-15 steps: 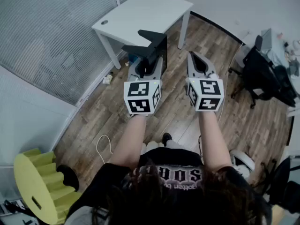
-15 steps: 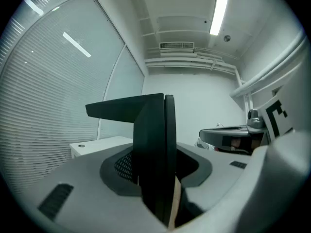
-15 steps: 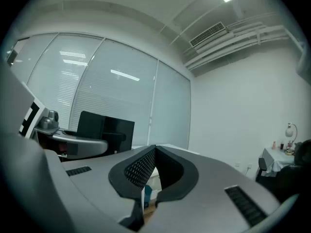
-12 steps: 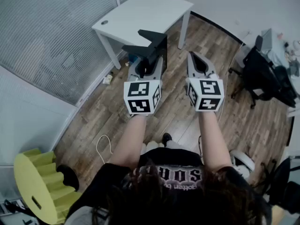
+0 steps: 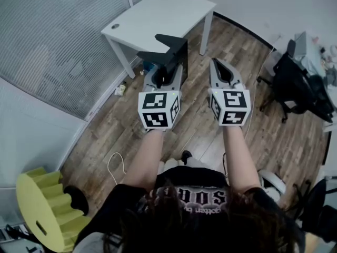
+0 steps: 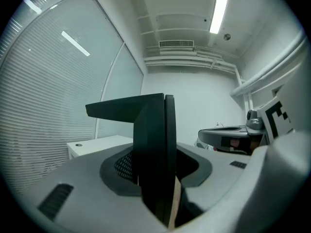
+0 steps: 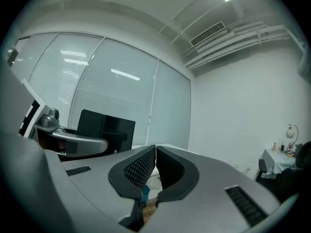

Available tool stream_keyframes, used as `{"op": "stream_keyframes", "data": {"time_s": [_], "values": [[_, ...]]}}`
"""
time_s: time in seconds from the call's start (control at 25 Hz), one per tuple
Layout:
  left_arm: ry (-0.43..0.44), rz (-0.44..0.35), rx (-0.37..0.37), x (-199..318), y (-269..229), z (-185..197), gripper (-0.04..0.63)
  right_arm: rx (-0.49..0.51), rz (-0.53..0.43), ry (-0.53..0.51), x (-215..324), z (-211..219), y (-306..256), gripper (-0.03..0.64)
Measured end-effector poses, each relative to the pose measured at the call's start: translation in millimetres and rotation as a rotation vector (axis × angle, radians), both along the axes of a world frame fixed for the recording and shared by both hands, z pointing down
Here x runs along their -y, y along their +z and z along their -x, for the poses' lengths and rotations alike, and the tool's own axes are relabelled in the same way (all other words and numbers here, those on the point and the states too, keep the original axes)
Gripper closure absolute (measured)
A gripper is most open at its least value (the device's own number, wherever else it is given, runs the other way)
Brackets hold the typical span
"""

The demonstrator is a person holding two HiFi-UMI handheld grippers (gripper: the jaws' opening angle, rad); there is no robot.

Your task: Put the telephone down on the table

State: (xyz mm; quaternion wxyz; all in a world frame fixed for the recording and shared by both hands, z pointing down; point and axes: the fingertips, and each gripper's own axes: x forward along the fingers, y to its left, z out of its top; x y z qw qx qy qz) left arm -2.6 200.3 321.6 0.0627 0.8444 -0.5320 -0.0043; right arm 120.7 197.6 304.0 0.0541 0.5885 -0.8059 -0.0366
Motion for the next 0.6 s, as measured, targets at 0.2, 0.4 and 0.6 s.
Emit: {"op": "stream_keyframes", "data": {"time_s": [0.2,0.4,0.6], "values": [[0.009,0.011,0.001,7,4,-9,0.428,0.006,0.008,-0.007,9,-8,5,0.588],[0.014,0.016,0.002,18,5,-17,0.428,-0.001,0.018,-0.018,23,-15,9,0.586],[0.017,0.019,0.005,31,5,-25,0.428,-0.002,0.02,-0.032,37,-26,11,0.586]]}}
